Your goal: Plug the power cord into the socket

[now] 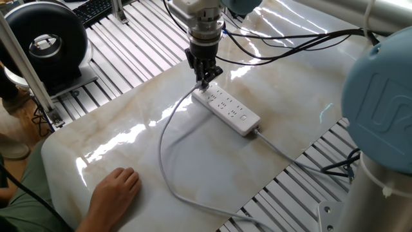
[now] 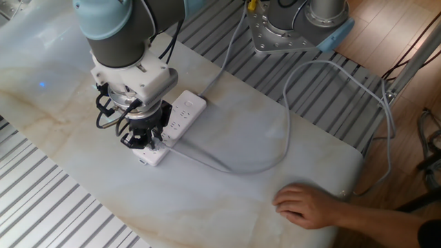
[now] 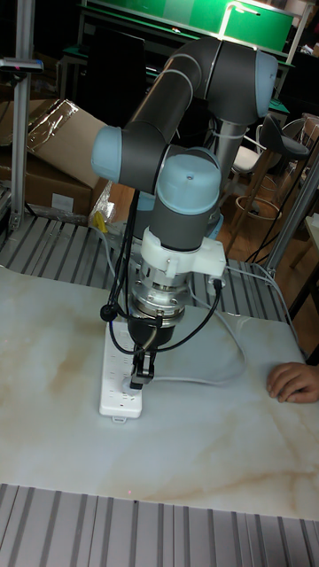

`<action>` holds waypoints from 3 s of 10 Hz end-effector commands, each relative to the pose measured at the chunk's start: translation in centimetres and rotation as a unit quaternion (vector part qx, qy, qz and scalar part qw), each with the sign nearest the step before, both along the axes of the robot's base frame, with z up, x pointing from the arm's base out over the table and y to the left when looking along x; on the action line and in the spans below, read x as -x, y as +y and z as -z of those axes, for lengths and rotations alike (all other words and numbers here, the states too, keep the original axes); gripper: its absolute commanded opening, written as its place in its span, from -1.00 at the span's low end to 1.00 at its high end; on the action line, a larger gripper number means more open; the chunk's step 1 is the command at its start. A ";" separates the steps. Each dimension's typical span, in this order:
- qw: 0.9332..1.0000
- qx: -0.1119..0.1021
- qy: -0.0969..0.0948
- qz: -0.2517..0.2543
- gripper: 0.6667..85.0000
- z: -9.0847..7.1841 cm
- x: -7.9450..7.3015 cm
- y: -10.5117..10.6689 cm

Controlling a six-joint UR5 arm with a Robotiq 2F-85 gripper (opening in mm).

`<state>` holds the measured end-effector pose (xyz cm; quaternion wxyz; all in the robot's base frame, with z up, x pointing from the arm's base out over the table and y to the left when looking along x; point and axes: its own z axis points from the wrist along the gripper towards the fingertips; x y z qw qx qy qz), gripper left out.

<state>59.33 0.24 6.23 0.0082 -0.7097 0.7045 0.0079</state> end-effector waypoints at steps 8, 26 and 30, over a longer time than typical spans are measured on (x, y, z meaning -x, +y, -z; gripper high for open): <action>1.000 -0.013 0.003 -0.004 -0.99 -1.0 0.0 0.8; 1.000 -0.014 -0.006 -0.013 -0.99 0.0 -0.6 0.2; 1.000 -0.014 -0.009 -0.023 -0.99 -0.2 -0.8 0.4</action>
